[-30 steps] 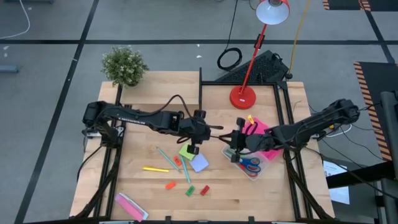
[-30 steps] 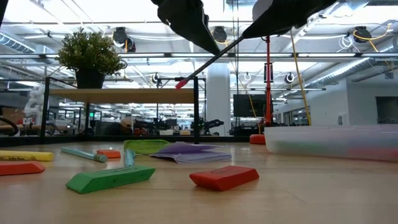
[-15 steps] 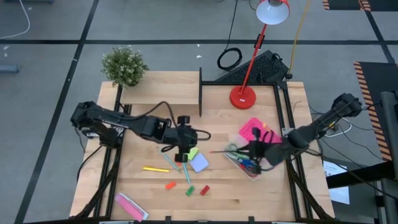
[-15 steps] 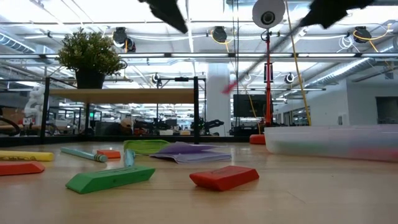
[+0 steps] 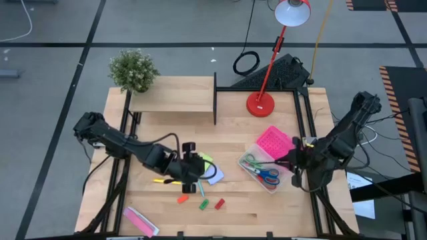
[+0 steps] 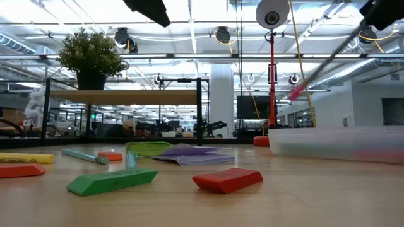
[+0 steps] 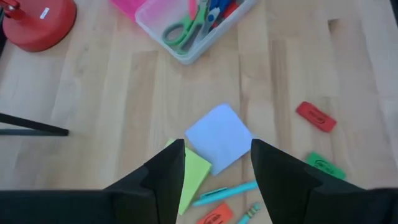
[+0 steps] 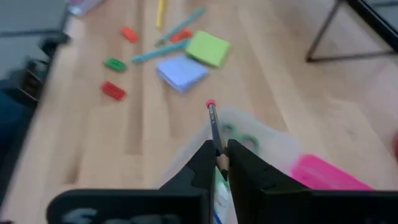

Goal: Pack school essentials
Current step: Put the black pencil into the pink supply box

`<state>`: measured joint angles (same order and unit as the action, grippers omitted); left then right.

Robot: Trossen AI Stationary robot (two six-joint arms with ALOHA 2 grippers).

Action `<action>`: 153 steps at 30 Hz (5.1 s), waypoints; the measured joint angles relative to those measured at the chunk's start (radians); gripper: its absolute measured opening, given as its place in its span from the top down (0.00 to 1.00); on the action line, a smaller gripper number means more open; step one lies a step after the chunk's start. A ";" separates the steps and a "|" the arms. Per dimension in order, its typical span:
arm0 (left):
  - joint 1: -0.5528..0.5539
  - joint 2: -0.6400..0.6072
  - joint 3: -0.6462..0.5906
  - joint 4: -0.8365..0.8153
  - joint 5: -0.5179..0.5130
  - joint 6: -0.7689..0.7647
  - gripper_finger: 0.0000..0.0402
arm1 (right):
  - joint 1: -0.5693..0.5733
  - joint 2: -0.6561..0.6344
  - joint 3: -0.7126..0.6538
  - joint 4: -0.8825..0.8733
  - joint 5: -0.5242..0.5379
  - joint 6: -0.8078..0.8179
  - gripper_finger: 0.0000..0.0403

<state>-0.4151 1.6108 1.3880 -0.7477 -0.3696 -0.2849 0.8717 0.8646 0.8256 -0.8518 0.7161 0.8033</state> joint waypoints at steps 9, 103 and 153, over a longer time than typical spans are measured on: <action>-0.055 0.000 0.000 0.019 -0.041 -0.001 0.54 | -0.009 0.002 -0.132 0.076 0.024 0.067 0.94; -0.050 0.002 -0.235 0.291 0.053 0.149 0.54 | -0.499 0.400 -0.185 0.364 -0.590 -0.238 0.70; -0.044 0.000 -0.235 0.342 0.043 0.160 0.54 | -0.499 0.343 -0.186 0.194 -0.477 0.172 0.90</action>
<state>-0.4595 1.6112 1.1526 -0.4061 -0.3264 -0.1253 0.3725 1.2080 0.6395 -0.6582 0.2393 0.9756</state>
